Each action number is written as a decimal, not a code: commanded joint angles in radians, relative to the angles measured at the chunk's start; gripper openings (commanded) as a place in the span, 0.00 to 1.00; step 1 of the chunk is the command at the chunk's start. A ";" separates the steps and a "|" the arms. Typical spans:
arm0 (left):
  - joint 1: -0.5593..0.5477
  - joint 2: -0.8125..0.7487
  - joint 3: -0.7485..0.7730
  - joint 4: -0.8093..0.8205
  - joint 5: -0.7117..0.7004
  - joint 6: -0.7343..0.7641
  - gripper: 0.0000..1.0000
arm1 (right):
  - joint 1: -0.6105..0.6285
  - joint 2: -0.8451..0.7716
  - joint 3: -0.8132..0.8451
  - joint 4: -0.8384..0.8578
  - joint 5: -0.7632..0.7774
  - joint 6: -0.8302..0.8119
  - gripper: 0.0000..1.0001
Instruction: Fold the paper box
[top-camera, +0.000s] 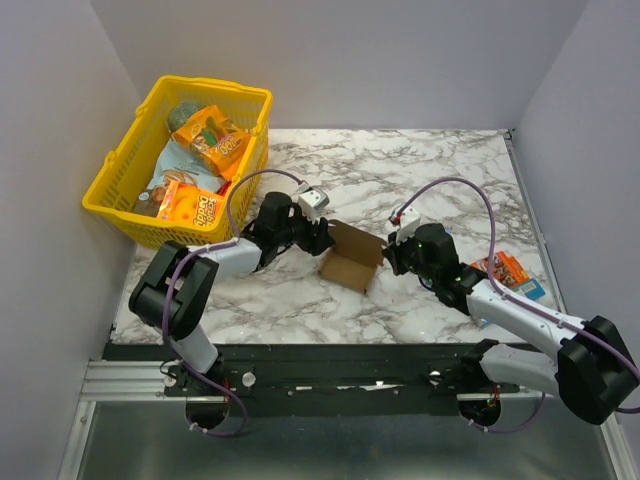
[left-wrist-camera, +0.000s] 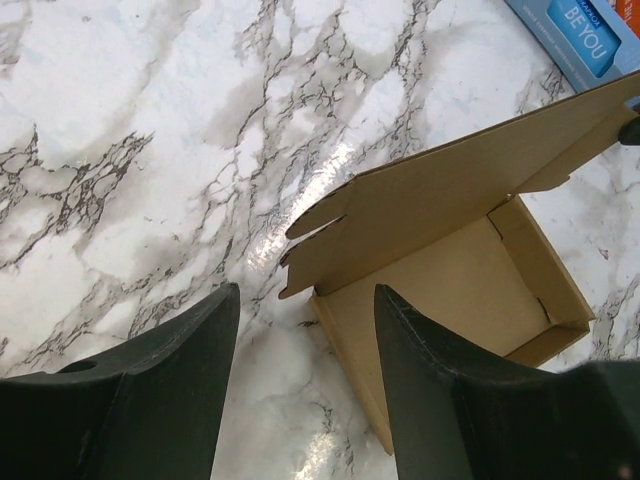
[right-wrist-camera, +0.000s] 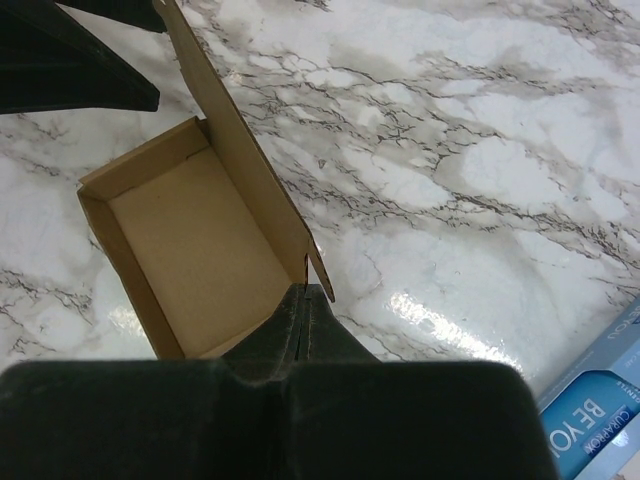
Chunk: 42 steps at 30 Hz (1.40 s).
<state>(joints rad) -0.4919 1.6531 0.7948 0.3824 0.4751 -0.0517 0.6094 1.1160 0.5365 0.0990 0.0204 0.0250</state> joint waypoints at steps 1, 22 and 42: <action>0.003 0.014 0.029 0.056 0.039 0.015 0.63 | 0.006 0.013 0.034 -0.002 -0.002 -0.016 0.01; 0.003 0.054 0.041 0.128 0.097 0.018 0.39 | 0.006 0.041 0.059 -0.033 -0.004 -0.016 0.01; -0.033 0.089 0.029 0.210 0.114 -0.046 0.08 | 0.007 0.091 0.092 -0.042 0.022 -0.010 0.01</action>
<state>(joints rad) -0.4858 1.7294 0.8333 0.5148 0.5224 -0.0521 0.6075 1.1915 0.6010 0.0563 0.0536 0.0208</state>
